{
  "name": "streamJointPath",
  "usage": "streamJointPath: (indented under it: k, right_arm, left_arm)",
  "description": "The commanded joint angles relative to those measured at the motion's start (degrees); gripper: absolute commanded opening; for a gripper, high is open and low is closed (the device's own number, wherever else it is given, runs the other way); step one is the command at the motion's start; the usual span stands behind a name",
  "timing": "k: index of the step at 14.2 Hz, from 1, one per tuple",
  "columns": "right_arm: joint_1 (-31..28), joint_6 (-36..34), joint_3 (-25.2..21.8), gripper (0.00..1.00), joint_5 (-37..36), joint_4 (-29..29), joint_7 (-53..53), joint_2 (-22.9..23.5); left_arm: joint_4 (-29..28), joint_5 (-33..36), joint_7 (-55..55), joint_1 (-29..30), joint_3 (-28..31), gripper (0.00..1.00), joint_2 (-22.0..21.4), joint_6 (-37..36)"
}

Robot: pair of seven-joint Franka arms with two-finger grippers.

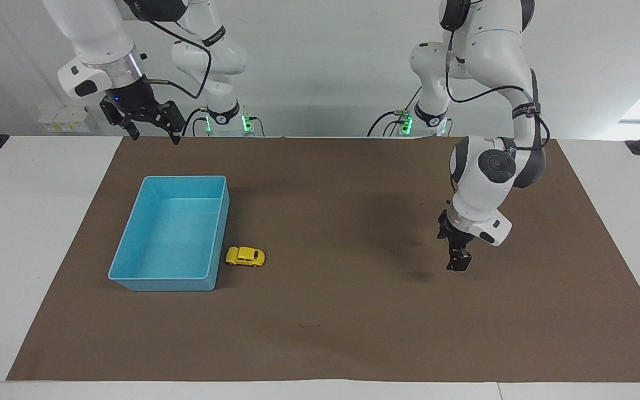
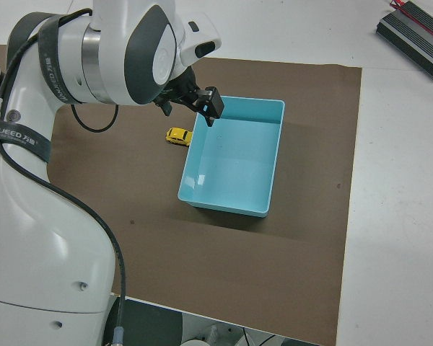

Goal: Wind up and store yellow beetle car

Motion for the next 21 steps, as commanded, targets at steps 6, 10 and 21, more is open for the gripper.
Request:
streamJointPath:
  k: [6,10,21]
  right_arm:
    - [-0.6,0.7,0.1,1.00,0.6,-0.2,-1.2,-0.3]
    - [-0.6,0.9,0.1,1.00,-0.3,-0.2,-0.8,-0.3]
    - [-1.0,0.9,-0.7,1.00,0.0,-0.6,-1.3,-0.5]
  left_arm:
    - [2.0,0.6,7.2,0.7,-0.3,1.00,-2.4,-1.2]
    - [1.8,0.5,19.0,1.6,0.0,1.00,-6.0,-3.2]
    - [1.8,0.5,52.5,4.4,0.3,1.00,-13.1,-8.3]
